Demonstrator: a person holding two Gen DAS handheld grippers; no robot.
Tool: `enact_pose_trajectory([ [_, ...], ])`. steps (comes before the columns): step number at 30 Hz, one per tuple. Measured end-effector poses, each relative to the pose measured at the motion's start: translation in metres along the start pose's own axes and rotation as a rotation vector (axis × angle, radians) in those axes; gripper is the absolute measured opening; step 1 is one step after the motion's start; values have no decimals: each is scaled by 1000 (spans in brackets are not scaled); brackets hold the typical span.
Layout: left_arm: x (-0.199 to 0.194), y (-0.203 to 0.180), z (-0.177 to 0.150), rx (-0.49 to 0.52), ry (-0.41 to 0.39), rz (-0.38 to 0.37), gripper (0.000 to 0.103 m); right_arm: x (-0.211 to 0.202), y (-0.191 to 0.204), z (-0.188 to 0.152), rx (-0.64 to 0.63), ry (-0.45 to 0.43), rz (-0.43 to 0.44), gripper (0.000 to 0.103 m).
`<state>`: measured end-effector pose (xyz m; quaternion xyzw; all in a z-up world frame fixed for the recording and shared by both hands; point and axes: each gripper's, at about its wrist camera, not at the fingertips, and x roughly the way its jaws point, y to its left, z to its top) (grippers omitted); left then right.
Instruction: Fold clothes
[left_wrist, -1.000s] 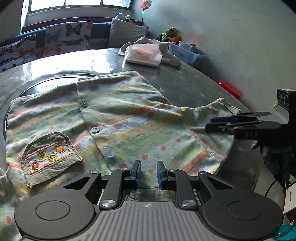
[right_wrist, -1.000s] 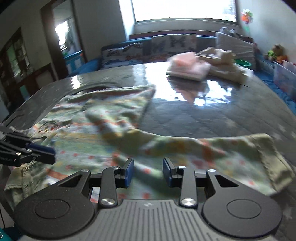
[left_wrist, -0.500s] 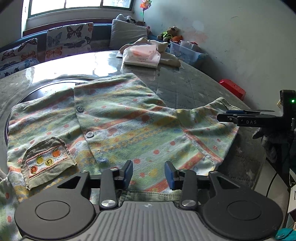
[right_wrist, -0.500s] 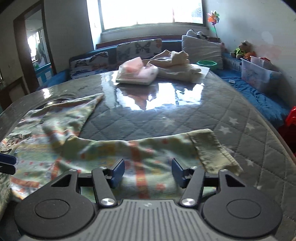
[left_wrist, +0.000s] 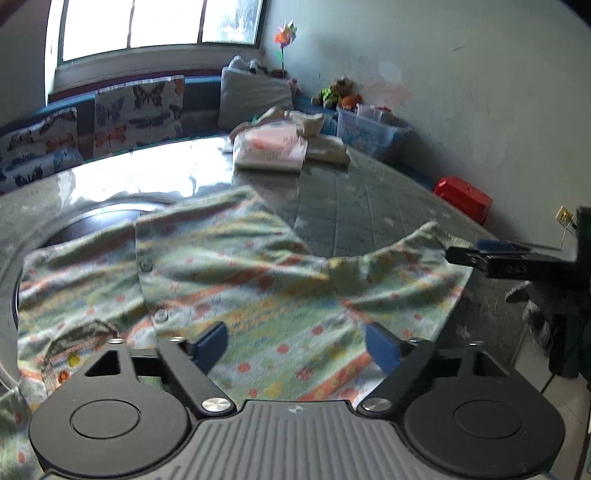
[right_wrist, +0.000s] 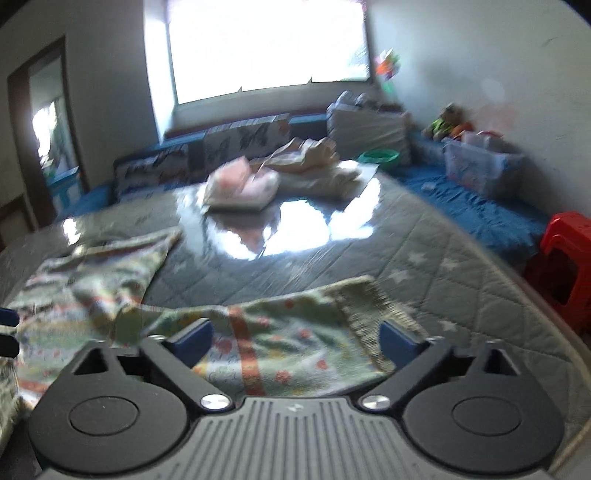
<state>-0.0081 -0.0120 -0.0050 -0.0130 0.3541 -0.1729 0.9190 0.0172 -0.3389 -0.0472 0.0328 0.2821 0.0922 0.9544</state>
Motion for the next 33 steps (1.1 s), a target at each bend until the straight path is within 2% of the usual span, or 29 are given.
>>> enact_pose_trajectory([
  [4,-4,-10,4,15,-49,-8,103,-16,-6,-5,37,-74,-31,103],
  [6,-4,-15,6,25,-66,-23,103,-20,-11,-9,65,-91,-54,103],
  [12,-5,-27,9,32,-109,-33,103,-11,-35,-15,131,-43,-119,103],
  [14,-6,-30,8,38,-131,-25,103,-6,-42,-13,145,-23,-133,99],
  [21,2,-36,8,40,-81,-13,103,11,-55,-13,205,17,-92,89],
  [24,5,-38,5,52,-65,-16,103,13,-57,-14,223,10,-102,82],
  [28,11,-42,3,70,-41,-12,103,13,-58,-13,233,6,-97,55],
  [33,12,-42,2,61,-34,-15,103,16,-63,-11,252,12,-120,33],
])
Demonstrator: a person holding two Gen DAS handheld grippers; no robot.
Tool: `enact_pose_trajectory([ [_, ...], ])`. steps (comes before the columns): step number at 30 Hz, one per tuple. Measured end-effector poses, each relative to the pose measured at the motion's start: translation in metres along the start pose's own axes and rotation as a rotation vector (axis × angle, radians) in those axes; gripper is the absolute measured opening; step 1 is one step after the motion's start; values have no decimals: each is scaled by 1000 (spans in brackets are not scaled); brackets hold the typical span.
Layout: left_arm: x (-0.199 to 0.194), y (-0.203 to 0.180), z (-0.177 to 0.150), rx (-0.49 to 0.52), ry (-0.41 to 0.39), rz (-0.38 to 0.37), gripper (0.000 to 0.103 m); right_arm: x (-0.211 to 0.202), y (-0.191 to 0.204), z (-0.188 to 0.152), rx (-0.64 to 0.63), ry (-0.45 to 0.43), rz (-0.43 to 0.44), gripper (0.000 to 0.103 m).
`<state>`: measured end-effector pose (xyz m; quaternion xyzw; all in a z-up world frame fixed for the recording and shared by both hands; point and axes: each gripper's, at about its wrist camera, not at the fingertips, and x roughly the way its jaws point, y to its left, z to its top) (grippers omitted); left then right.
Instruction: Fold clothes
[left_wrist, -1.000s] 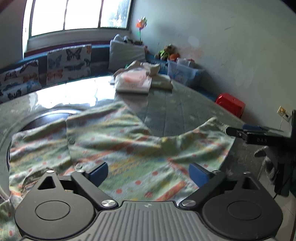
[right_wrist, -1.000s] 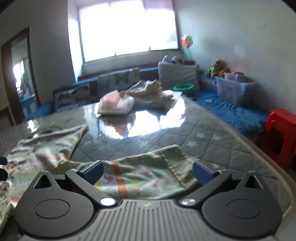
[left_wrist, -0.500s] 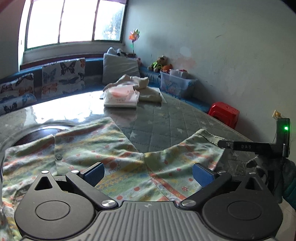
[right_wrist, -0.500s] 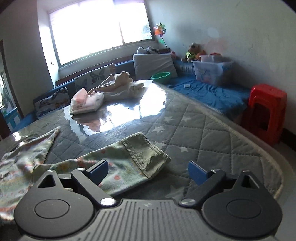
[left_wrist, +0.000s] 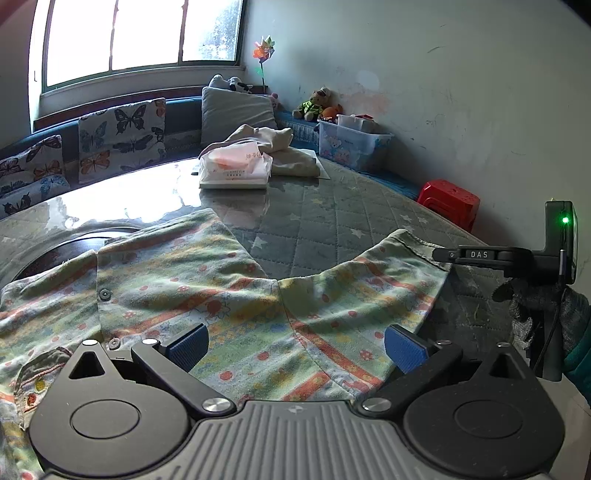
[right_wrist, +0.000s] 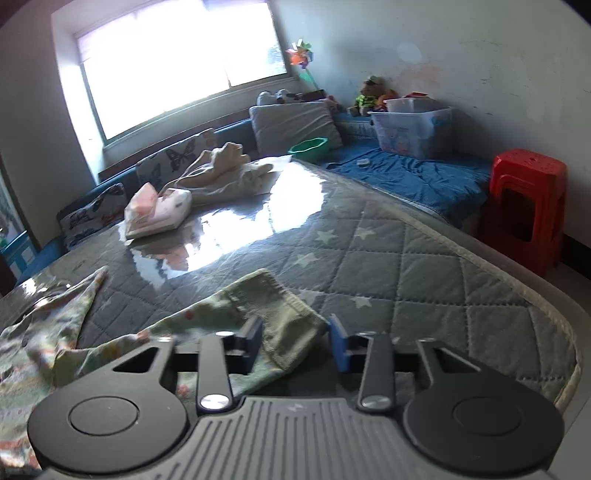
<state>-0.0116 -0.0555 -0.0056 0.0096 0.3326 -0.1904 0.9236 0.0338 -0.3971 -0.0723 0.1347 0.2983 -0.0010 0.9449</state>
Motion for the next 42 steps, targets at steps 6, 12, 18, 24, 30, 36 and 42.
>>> enact_pose_trajectory([
  [6,3,-2,-5,6,22,4,103,0,-10,3,55,5,15,9],
  [12,1,5,-8,-1,28,23,103,-19,-3,17,73,-20,99,7],
  [18,-11,24,-9,-31,10,55,103,-46,42,40,4,-43,264,7],
  [24,-35,56,-16,-97,-30,113,103,-61,108,51,-111,-32,414,5],
  [30,-62,95,-26,-183,-78,176,103,-68,178,50,-214,-6,548,4],
  [36,-86,130,-44,-266,-106,219,103,-70,245,34,-303,44,655,4],
  [42,-101,155,-59,-326,-121,250,103,-66,299,4,-386,129,741,4],
])
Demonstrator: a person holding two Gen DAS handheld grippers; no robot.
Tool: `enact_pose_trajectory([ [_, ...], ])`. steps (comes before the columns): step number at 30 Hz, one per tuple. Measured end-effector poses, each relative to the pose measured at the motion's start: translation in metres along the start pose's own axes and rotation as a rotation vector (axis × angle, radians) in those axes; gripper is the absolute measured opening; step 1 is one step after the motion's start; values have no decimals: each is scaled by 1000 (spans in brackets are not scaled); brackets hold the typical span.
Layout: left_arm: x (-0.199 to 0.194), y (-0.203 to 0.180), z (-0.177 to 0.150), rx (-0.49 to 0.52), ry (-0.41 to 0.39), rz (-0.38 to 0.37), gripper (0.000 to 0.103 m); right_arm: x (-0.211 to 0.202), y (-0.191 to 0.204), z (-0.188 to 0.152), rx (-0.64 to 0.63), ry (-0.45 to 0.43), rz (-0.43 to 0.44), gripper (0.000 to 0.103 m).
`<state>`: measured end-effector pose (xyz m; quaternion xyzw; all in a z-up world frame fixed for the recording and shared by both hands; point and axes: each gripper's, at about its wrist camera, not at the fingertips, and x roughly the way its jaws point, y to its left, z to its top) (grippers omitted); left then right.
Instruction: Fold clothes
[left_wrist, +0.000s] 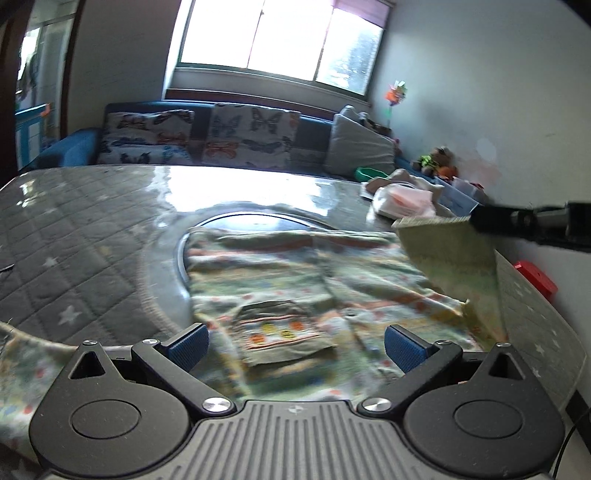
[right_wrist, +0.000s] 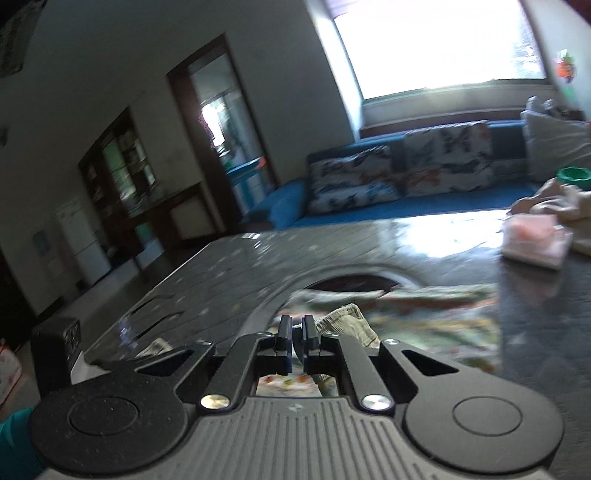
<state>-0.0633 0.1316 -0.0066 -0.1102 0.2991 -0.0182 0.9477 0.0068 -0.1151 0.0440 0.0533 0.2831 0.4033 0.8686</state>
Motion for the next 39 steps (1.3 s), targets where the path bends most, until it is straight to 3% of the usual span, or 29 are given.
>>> enact_pose_trajectory([
  [7,-7,21,-6,-52,-7,34,103,38,23,-19,2,104,61,4],
  [14,-6,24,-5,-61,-10,48,103,42,16,-28,28,152,96,9],
  [21,-2,14,1,-40,-10,19,101,13,-16,-9,-43,137,-7,9],
  [26,5,-4,2,-14,3,-42,86,-9,-52,3,-125,175,-155,9],
  [28,9,-13,2,2,13,-68,74,-13,-67,3,-164,203,-211,9],
  [31,17,-24,1,17,32,-105,59,-10,-83,-5,-175,248,-236,9],
  [36,31,-39,-1,50,71,-142,44,7,-90,-33,-216,295,-235,9],
  [39,37,-45,-3,64,94,-148,43,17,-88,-47,-240,276,-228,9],
])
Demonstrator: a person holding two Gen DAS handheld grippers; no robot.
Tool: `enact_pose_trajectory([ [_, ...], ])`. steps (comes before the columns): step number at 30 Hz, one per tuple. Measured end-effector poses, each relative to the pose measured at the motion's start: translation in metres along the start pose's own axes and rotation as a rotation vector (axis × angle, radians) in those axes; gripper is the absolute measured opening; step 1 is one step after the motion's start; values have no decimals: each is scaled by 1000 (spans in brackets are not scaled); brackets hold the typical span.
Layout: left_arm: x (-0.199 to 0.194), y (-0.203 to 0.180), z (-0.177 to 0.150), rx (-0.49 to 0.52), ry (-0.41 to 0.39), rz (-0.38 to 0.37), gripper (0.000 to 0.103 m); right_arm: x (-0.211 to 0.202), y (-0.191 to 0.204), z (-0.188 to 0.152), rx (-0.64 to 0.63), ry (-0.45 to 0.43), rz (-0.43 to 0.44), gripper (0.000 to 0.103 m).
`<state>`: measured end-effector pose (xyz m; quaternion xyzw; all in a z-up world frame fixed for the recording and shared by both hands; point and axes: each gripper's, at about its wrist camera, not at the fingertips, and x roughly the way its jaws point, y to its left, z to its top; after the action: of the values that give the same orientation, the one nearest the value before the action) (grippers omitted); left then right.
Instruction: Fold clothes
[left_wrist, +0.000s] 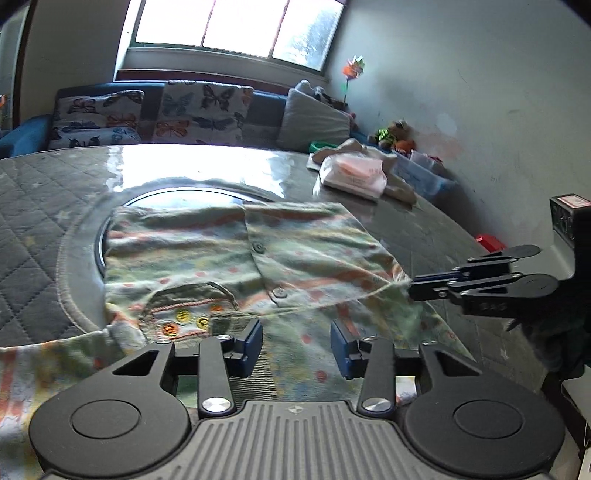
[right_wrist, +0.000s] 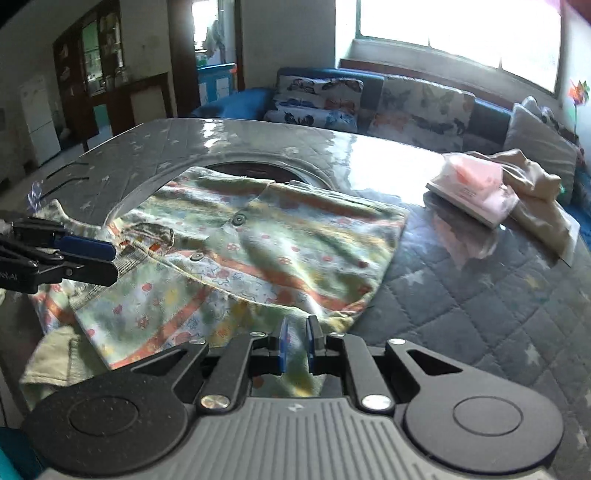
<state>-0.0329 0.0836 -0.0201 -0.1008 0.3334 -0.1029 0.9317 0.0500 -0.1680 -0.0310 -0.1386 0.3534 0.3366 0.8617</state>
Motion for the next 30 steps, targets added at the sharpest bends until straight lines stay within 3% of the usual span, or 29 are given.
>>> enact_pose_trajectory([
  [9,17,7,-6,1,59,29,36,9,-7,-8,28,4,-25,8],
  [16,0,-4,-7,27,21,1,37,-27,14,-19,-80,18,113,10],
  [22,9,-11,-22,48,73,1,37,-29,34,-42,-133,88,136,10],
  [26,3,-9,-20,34,50,2,37,-34,34,-33,-132,59,129,17],
  [30,-10,-3,-17,14,20,19,39,-27,41,-13,-154,17,141,18],
])
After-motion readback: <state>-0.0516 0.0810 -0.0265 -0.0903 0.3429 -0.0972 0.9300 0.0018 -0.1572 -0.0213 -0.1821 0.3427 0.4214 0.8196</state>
